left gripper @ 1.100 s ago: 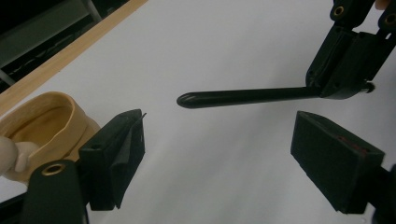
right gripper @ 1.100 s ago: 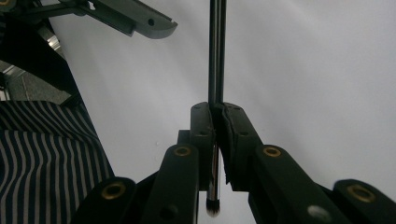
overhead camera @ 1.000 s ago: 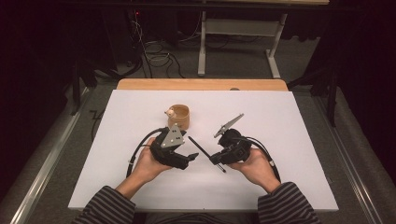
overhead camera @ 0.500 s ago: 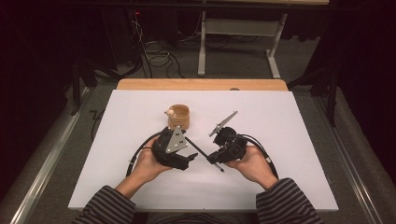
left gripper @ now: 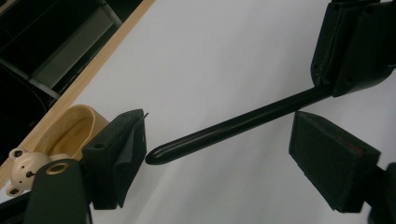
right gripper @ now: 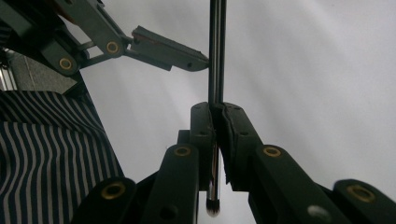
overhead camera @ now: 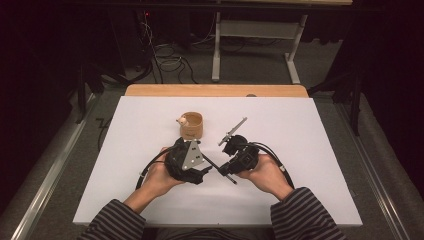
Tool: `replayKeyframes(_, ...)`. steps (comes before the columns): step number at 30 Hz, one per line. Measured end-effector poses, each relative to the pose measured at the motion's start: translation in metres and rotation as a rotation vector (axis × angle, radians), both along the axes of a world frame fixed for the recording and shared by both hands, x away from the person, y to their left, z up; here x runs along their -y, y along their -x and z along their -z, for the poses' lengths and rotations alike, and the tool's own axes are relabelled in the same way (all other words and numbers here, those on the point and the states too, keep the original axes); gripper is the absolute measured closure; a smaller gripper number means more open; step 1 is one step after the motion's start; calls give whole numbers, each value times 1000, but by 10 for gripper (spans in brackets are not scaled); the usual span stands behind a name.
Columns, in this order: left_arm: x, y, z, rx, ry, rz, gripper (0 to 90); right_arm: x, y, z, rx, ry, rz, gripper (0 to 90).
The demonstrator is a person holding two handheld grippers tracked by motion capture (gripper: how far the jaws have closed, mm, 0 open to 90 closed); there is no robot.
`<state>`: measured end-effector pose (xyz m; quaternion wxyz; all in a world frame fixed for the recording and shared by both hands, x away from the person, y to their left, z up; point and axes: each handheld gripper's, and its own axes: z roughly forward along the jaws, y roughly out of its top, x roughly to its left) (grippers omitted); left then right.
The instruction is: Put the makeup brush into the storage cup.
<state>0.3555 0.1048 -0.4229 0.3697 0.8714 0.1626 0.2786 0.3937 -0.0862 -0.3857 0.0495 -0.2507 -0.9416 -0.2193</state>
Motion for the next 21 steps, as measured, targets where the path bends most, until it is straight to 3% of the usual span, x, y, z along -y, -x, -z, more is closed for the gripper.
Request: replayKeyframes(21,2,3,1,28,-32,15,223,-6,-3,-1,-28,23,-9,858)
